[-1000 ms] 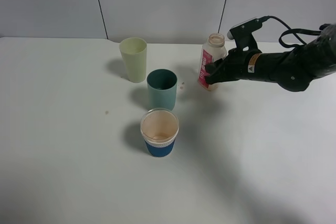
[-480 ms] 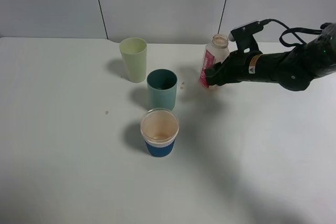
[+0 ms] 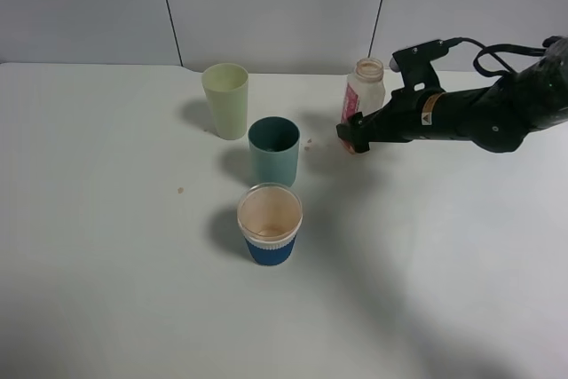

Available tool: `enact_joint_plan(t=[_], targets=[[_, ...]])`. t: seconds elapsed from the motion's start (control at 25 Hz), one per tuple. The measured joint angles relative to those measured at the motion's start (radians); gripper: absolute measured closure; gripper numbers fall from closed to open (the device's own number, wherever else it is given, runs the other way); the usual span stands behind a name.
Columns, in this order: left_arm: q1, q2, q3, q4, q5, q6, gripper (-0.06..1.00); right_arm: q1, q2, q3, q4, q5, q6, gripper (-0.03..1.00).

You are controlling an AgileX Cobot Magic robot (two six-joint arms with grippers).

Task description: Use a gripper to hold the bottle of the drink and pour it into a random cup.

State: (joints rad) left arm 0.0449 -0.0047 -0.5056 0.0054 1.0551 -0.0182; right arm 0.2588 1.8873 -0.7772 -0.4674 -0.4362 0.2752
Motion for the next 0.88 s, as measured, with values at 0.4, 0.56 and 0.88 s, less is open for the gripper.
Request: enact_joint_plan(t=[0.4,0.56,0.88], targets=[[0.0,0.0,0.0,-0.005,0.0,0.0,0.01,0.002,-0.317,0.001,0.0,0.24,-0.021,-0.02],[0.0,0.0,0.0,-0.005,0.0,0.0,0.01,0.002,-0.467,0.001,0.028,0.283,-0.096,-0.02],[0.0,0.0,0.0,-0.005,0.0,0.0,0.01,0.002,-0.748,0.001,0.123,0.408,-0.15,-0.02]])
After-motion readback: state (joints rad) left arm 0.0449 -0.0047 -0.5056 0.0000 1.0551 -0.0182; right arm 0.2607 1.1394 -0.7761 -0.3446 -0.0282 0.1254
